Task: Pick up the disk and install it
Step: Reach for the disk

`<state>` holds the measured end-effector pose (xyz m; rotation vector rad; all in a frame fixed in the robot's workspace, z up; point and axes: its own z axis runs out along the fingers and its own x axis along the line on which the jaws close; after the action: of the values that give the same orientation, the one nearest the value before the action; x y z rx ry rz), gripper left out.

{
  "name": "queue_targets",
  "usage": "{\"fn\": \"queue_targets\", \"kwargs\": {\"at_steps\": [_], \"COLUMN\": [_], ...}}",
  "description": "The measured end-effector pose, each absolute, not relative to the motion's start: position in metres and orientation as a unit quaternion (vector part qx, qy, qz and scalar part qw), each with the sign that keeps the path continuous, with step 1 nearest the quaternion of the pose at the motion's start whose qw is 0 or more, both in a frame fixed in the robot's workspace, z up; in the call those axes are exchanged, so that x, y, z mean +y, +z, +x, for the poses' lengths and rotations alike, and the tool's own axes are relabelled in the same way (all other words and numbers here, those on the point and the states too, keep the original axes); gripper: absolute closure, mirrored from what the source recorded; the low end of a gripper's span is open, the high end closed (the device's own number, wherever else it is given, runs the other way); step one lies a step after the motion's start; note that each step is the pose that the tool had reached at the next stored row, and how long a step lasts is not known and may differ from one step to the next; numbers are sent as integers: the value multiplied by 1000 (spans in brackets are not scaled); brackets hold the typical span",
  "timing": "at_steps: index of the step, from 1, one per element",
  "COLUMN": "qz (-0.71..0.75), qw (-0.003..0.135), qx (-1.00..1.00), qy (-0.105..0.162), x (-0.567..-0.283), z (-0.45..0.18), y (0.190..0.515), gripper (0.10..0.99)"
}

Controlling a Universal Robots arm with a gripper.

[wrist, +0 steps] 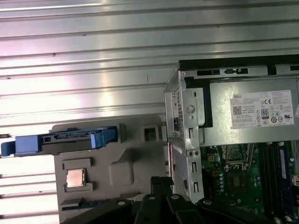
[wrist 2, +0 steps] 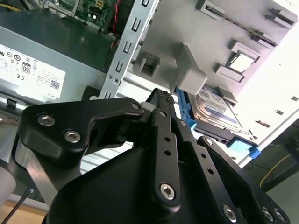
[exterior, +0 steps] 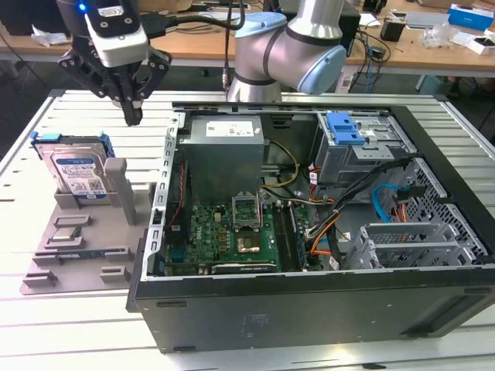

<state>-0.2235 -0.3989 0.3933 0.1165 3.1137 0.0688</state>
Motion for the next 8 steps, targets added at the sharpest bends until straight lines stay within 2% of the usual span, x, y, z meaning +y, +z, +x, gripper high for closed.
{"fn": "queue_targets", "kwargs": {"at_steps": [8], "qz": [37], "qw": [12], "qx": [999], "qy": [22], "x": [-399], "z": [-242], "y": [393], "gripper": [980]}}
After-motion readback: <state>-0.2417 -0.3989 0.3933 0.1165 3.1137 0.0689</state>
